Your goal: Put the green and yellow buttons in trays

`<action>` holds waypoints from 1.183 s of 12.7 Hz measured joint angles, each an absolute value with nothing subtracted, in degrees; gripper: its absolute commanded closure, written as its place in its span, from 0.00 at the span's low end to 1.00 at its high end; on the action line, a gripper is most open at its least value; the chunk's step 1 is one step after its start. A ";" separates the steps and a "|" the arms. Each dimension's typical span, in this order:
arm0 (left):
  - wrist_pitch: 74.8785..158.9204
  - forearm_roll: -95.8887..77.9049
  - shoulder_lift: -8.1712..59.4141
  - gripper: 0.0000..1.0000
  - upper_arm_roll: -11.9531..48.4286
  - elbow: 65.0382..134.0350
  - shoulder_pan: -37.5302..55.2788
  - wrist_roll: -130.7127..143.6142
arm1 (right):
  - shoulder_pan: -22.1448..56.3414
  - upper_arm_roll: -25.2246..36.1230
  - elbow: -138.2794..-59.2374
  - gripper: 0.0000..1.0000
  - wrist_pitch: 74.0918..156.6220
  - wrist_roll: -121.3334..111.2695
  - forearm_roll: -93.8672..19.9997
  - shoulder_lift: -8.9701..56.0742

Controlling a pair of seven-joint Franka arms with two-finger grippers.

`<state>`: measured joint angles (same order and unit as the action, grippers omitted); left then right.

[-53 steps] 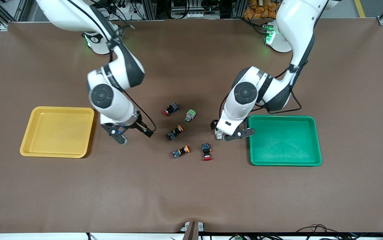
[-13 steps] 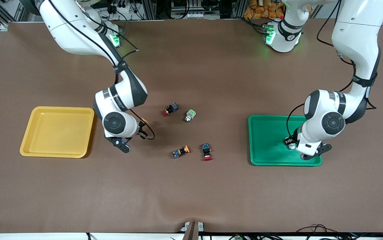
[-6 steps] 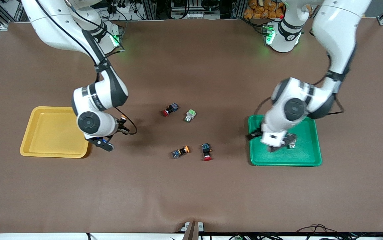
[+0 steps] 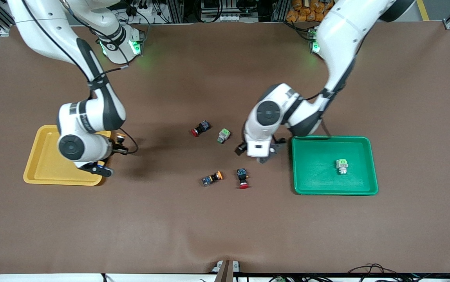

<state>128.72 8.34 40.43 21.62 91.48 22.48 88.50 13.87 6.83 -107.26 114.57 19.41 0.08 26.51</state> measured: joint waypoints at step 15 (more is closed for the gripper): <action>135.08 8.34 49.94 0.44 18.02 86.23 32.71 101.36 | 3.88 23.29 -108.26 0.14 118.78 -62.20 -16.06 32.87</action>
<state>135.08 8.34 49.94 18.02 86.23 32.71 101.36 3.88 23.29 -108.26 118.78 -62.20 -16.06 32.87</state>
